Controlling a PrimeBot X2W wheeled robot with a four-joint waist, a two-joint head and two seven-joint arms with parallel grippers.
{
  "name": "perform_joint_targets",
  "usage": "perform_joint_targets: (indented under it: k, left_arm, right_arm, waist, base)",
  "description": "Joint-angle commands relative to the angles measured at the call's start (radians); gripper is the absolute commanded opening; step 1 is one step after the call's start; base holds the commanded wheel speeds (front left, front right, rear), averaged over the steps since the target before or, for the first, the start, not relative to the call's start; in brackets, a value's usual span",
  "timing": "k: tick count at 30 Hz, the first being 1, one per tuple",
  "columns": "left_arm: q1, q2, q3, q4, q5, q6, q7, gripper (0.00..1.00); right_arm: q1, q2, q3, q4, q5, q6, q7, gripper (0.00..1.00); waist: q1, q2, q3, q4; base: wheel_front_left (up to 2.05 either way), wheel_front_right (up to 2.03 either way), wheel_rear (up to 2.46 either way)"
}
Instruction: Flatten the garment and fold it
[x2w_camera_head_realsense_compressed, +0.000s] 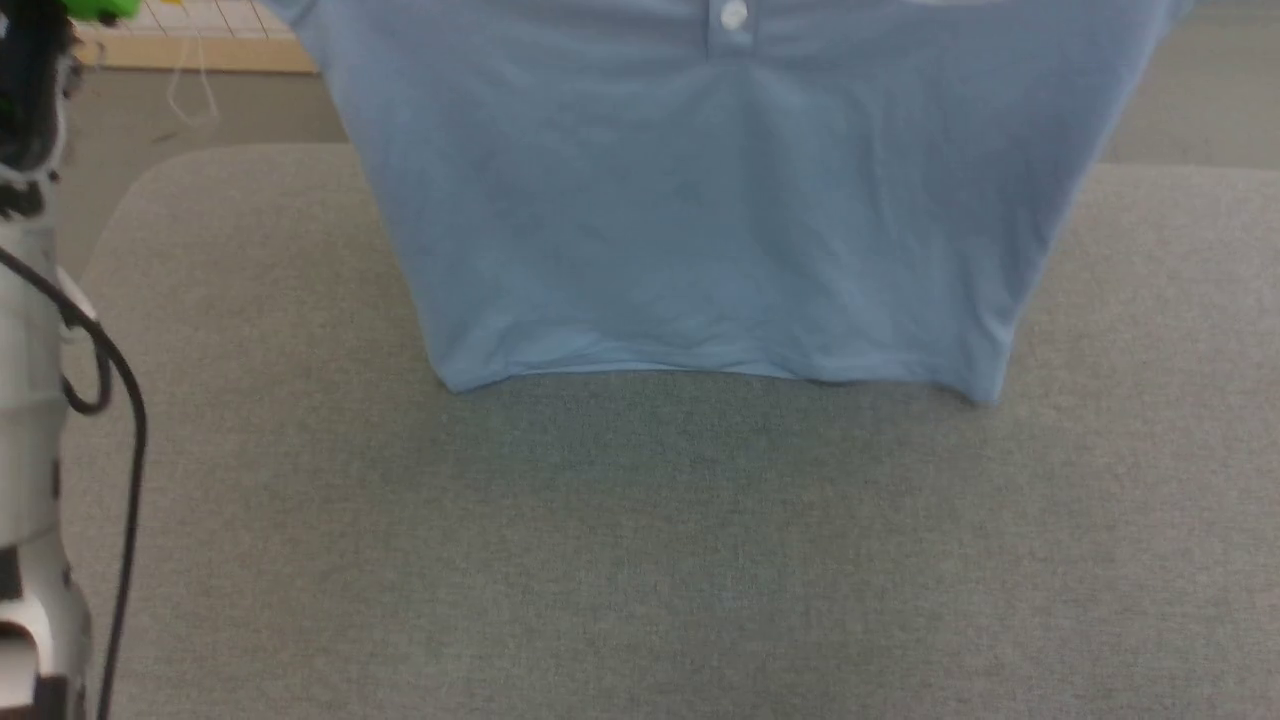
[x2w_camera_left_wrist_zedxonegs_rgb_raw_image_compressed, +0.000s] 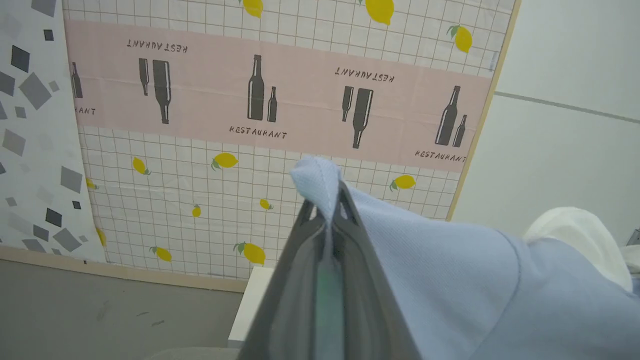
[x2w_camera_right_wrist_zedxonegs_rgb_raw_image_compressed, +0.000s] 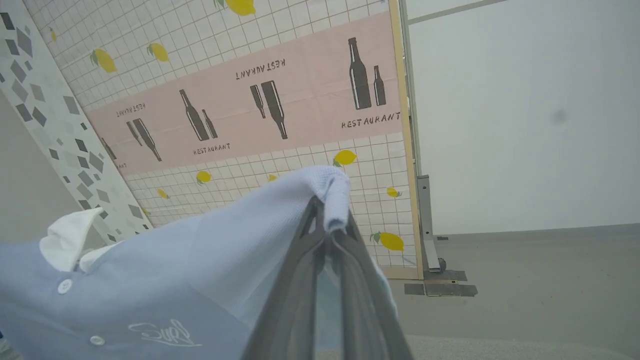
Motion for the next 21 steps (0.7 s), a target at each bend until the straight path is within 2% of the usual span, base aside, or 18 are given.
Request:
perform_joint_targets:
  k: [1,11,15,21]
  left_arm:
    - [-0.04,0.014,-0.007,0.02,0.025,-0.004,-0.004,0.0]
    - [-0.354,0.042,-0.055,0.18,0.144,-0.009,-0.079,0.0]
    - [-0.48,0.052,-0.063,0.227,0.189,-0.003,-0.139,0.0]
    - [-0.61,0.04,-0.058,0.291,0.214,-0.001,-0.252,0.0]
  right_arm:
    - [-0.042,0.006,0.003,0.014,-0.02,-0.001,-0.009,0.0]
    - [-0.408,0.087,-0.051,0.169,-0.216,-0.001,-0.11,0.0]
    - [-0.537,0.126,-0.092,0.211,-0.291,-0.001,-0.182,0.0]
    - [-0.657,0.163,-0.113,0.254,-0.338,-0.001,-0.272,0.0]
  waist:
    - [0.0,0.0,0.043,-0.006]
    - [0.0,0.0,0.289,-0.026]
    - [0.0,0.0,0.374,-0.034]
    - [0.0,0.0,0.465,-0.041]
  base:
    - [0.0,0.0,0.0]
    - [0.0,0.0,0.0]
    - [0.0,0.0,0.0]
    - [0.0,0.0,0.0]
